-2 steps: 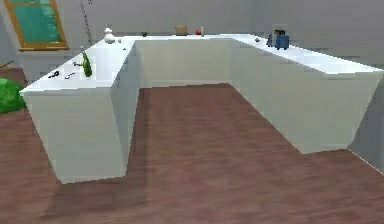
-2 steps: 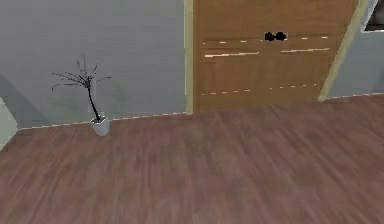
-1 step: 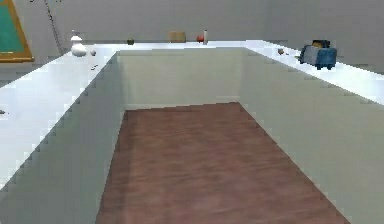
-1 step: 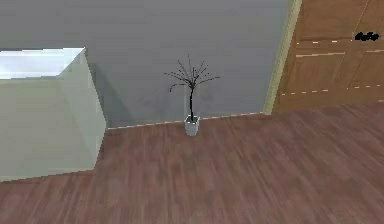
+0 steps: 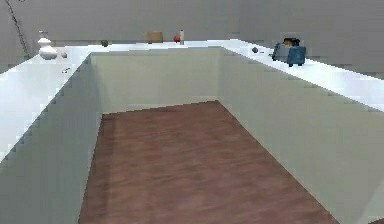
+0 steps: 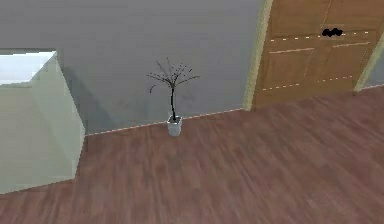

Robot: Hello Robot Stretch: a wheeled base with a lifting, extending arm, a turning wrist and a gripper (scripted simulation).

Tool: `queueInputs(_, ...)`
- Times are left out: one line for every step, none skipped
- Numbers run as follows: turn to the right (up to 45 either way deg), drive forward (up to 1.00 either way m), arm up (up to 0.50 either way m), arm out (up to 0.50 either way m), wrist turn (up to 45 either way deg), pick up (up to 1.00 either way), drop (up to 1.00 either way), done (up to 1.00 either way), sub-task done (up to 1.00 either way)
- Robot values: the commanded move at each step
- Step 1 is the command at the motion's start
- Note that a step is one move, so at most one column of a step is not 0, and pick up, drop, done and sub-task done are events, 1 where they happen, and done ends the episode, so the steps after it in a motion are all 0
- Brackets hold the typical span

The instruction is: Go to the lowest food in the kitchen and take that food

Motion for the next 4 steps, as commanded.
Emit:
queueInputs(0.0, 0.35, 0.0, 0.0, 0.0, 0.0, 0.0, 0.0, 0.0)
queueInputs(-15.0, 0.0, 0.0, 0.0, 0.0, 0.0, 0.0, 0.0, 0.0)
queueInputs(0.0, 1.0, 0.0, 0.0, 0.0, 0.0, 0.0, 0.0, 0.0)
queueInputs(0.0, 1.0, 0.0, 0.0, 0.0, 0.0, 0.0, 0.0, 0.0)
